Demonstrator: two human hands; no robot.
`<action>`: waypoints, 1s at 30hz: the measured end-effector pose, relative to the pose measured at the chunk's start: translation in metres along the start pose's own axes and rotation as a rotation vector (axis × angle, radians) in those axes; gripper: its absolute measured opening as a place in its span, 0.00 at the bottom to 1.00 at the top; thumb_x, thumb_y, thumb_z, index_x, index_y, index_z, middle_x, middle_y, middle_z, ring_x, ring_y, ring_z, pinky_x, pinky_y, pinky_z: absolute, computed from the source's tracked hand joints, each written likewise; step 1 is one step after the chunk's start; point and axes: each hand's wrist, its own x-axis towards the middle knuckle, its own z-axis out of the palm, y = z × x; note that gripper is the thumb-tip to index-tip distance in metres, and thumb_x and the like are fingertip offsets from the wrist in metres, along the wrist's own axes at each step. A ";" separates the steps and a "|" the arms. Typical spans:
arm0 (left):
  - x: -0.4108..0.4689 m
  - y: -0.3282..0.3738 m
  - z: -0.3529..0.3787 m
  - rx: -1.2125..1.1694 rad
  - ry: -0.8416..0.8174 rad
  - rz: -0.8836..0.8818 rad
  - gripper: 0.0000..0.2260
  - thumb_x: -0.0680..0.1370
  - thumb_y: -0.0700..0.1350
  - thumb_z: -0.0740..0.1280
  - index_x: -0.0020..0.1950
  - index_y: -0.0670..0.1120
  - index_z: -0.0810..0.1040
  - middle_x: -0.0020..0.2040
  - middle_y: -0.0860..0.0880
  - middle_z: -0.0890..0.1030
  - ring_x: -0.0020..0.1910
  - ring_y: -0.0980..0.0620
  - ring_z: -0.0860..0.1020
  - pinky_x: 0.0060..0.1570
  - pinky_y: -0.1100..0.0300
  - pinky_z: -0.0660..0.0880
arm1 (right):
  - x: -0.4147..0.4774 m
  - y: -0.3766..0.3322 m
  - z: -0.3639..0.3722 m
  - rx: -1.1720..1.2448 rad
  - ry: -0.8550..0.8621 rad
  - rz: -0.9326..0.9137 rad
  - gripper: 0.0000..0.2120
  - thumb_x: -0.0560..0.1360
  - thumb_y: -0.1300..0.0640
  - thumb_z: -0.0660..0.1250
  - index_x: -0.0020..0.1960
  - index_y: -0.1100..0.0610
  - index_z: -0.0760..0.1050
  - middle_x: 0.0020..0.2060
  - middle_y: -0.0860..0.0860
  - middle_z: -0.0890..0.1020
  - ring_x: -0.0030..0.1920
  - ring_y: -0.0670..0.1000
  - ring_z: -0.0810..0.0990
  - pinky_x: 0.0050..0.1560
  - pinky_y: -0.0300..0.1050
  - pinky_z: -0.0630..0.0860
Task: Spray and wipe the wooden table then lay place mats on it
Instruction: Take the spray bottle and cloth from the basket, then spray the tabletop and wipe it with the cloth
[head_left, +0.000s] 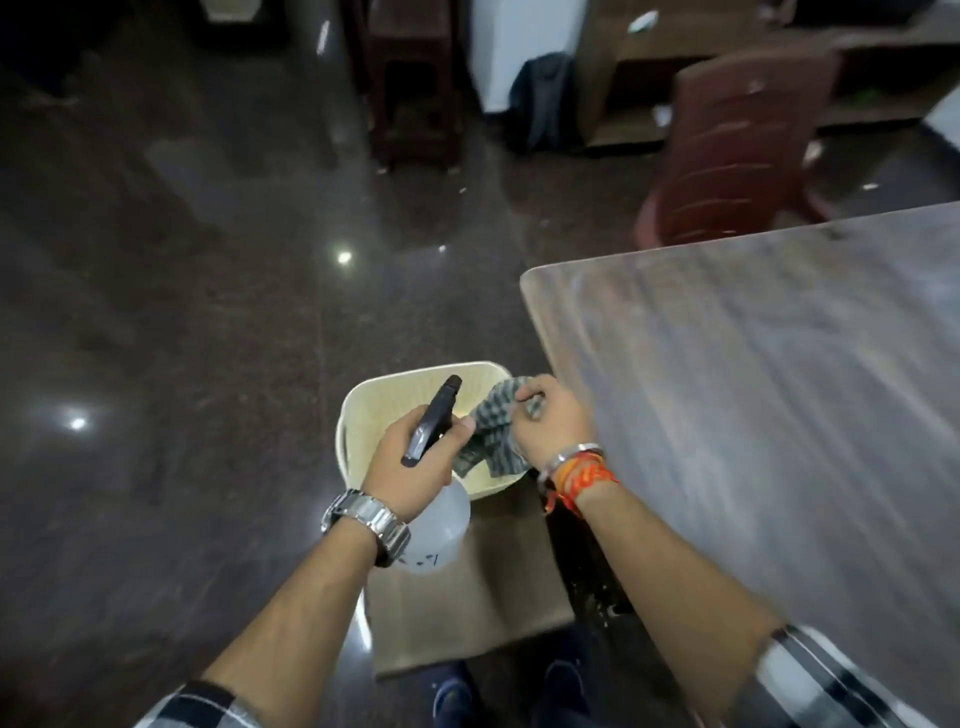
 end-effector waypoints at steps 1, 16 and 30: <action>0.000 0.012 0.014 0.041 -0.024 0.040 0.12 0.79 0.49 0.69 0.45 0.40 0.79 0.25 0.50 0.77 0.28 0.52 0.77 0.32 0.66 0.73 | -0.007 0.003 -0.032 0.021 0.059 0.001 0.07 0.70 0.62 0.69 0.43 0.50 0.75 0.42 0.52 0.82 0.41 0.51 0.78 0.42 0.36 0.69; 0.009 0.086 0.222 0.245 0.046 -0.195 0.21 0.71 0.61 0.73 0.42 0.43 0.77 0.36 0.43 0.82 0.29 0.44 0.78 0.30 0.60 0.73 | -0.080 0.178 -0.242 -0.275 -0.013 0.289 0.17 0.66 0.65 0.66 0.52 0.54 0.79 0.49 0.54 0.83 0.53 0.55 0.81 0.52 0.39 0.72; -0.023 0.118 0.301 0.296 0.222 -0.231 0.15 0.70 0.51 0.76 0.33 0.41 0.81 0.31 0.41 0.82 0.29 0.45 0.75 0.32 0.59 0.70 | -0.068 0.230 -0.303 -0.168 -0.204 0.084 0.13 0.72 0.62 0.65 0.50 0.46 0.74 0.42 0.48 0.78 0.30 0.40 0.70 0.30 0.30 0.64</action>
